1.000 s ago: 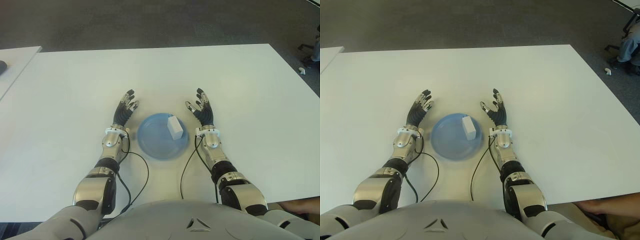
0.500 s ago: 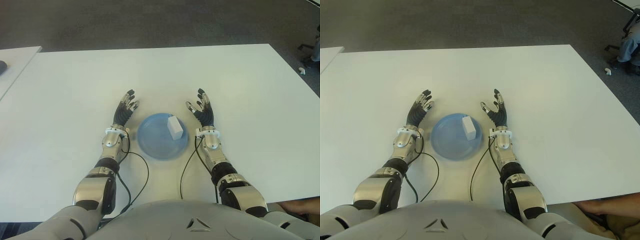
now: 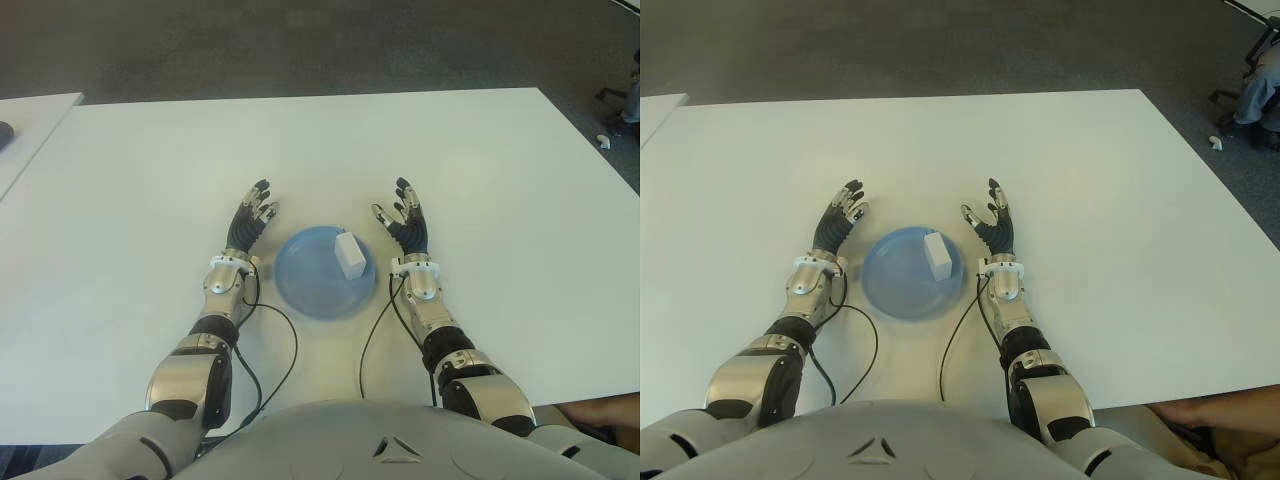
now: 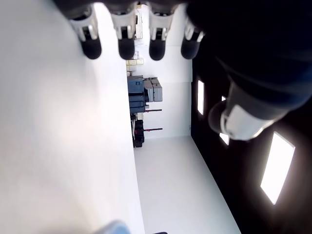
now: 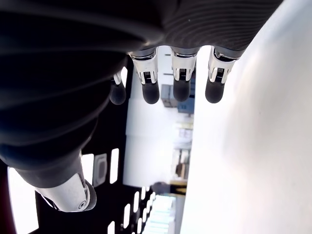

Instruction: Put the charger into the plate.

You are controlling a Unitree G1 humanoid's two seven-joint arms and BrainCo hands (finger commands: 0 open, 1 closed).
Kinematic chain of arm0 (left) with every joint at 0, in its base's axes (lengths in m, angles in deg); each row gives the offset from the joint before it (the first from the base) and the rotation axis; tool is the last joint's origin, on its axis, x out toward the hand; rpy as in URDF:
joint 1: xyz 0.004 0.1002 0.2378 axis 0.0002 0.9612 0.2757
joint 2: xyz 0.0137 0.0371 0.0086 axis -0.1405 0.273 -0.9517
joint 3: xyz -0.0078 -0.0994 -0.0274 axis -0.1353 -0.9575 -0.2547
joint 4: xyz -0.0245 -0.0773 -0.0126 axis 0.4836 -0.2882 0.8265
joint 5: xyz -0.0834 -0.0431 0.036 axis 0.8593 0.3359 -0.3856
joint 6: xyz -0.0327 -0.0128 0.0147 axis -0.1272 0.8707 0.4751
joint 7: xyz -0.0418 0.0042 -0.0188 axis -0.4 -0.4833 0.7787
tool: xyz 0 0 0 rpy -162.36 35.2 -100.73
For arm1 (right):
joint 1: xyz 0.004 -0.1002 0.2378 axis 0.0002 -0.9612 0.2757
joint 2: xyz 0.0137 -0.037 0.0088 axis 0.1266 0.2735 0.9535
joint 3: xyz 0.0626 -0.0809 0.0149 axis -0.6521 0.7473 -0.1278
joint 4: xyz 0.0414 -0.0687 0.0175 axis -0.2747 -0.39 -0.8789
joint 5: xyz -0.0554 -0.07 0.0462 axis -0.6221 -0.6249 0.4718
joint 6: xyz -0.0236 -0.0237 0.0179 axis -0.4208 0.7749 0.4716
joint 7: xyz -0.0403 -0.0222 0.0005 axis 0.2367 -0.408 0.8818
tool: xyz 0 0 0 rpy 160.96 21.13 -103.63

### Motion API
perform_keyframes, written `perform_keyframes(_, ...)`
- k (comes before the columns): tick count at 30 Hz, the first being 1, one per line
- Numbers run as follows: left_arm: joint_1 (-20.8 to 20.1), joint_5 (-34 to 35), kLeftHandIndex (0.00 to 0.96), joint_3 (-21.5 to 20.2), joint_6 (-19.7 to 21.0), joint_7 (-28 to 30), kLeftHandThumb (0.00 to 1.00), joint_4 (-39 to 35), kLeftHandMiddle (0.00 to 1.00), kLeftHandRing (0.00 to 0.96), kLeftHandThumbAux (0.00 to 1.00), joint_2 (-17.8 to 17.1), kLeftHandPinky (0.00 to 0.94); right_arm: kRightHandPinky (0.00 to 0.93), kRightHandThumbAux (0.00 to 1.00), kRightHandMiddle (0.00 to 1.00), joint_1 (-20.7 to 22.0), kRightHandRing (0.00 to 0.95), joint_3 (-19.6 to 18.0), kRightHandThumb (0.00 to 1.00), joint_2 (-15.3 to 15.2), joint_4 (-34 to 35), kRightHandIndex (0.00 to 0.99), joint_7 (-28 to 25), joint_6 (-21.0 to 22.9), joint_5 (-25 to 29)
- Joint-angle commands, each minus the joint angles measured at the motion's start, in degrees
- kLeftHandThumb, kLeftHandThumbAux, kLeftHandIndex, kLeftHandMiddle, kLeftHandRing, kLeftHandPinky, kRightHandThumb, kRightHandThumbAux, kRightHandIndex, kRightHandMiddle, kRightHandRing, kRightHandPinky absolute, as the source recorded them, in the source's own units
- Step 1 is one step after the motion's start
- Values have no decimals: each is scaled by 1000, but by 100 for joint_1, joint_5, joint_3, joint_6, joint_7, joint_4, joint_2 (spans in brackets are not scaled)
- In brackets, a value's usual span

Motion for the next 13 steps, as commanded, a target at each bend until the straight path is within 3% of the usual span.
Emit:
perform_keyframes(1, 456, -20, 0, 21, 364, 73, 0, 472, 0, 0, 581, 93, 0, 39, 709, 6, -670, 2, 15, 39, 68, -415, 19, -22, 453, -20)
perform_keyframes(13, 396, 44, 0, -48, 444, 205, 0, 632, 0, 0, 593, 94, 0, 41, 714, 12, -603, 8, 18, 33, 80, -685, 30, 20, 392, -41)
